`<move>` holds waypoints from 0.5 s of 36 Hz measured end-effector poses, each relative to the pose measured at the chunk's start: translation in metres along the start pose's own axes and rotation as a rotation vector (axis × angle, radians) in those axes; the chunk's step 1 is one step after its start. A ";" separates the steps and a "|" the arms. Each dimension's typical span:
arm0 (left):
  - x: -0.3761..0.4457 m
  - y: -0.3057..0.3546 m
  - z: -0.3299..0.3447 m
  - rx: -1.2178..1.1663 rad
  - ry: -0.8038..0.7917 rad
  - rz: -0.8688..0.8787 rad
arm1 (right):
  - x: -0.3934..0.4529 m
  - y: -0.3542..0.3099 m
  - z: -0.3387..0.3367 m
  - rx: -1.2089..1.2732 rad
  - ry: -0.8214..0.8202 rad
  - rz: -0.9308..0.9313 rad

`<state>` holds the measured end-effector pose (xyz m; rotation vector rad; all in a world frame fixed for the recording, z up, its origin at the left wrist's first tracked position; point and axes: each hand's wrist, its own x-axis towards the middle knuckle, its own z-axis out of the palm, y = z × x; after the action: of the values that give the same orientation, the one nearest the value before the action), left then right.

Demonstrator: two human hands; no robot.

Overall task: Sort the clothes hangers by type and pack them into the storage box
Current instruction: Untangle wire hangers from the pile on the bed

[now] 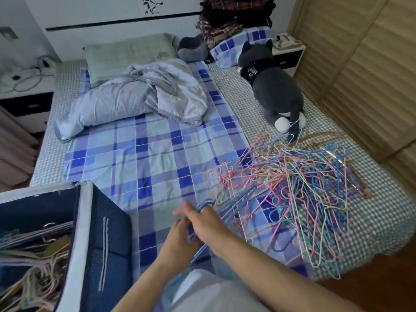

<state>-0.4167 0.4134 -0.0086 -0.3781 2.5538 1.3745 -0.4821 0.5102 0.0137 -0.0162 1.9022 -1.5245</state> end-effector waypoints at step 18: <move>-0.001 0.030 0.084 0.099 -0.041 -0.280 | -0.020 0.071 -0.135 -0.497 -0.762 0.063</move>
<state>-0.4193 0.4996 -0.0299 -0.6526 2.4124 1.1389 -0.5082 0.6561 -0.0275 -0.6555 1.5605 -0.7862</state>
